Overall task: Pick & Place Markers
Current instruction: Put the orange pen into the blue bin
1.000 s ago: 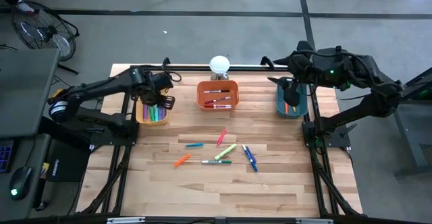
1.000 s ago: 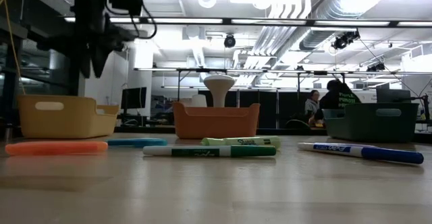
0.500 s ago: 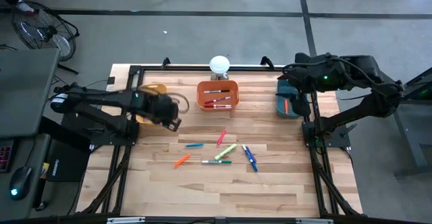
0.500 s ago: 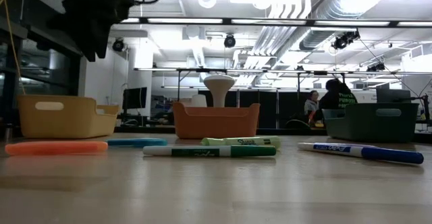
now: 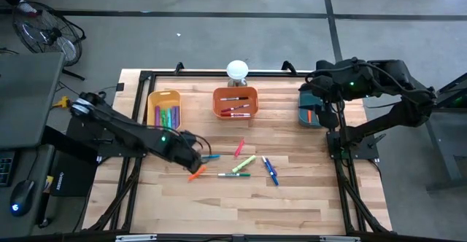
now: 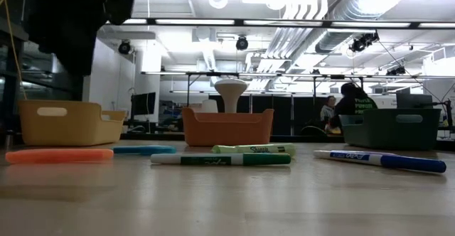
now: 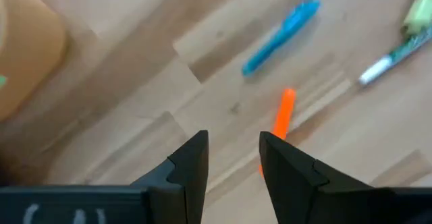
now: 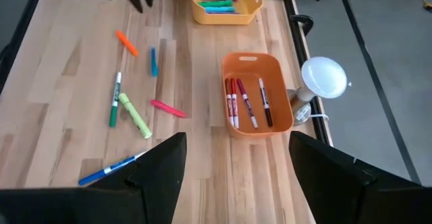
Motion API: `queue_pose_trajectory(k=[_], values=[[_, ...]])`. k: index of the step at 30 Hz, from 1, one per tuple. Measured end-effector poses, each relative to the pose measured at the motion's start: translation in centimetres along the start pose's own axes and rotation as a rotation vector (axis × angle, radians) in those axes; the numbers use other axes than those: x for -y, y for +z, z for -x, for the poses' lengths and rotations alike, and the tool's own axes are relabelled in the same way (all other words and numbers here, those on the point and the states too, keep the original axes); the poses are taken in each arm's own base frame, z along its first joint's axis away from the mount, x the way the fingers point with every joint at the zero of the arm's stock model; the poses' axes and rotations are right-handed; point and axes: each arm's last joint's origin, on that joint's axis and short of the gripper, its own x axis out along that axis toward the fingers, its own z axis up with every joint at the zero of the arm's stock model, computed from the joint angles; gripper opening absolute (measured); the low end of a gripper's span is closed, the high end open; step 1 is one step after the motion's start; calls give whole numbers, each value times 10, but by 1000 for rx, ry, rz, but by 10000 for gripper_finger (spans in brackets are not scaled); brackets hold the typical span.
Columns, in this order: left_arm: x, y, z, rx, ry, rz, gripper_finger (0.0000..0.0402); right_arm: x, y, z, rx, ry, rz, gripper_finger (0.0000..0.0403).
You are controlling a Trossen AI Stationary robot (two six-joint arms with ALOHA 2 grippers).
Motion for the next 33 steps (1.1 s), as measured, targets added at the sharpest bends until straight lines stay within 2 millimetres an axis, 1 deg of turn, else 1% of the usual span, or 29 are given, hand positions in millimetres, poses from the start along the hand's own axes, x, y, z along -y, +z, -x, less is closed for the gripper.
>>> queue_pose_trajectory(k=[5,9,13,17,21,24,29,33], values=[[19,-13,-26,-108,14,-34,129,0,0,0,0,1,-3,252],[27,-17,-44,-173,45,-3,129,0,0,0,1,11,-7,252],[36,-18,-55,-186,5,-22,131,0,0,0,3,16,-9,252],[42,-17,-60,-175,-37,-65,154,0,0,0,5,16,-10,252],[42,-17,-61,-177,-30,-91,194,0,0,0,5,16,-17,252],[42,-17,-61,-177,-32,-121,213,-1,0,0,5,19,-19,252],[42,-18,-61,-182,-35,-137,218,-1,0,0,7,43,-23,252],[44,-20,-71,-211,-11,-158,218,-1,0,0,7,43,-30,252]])
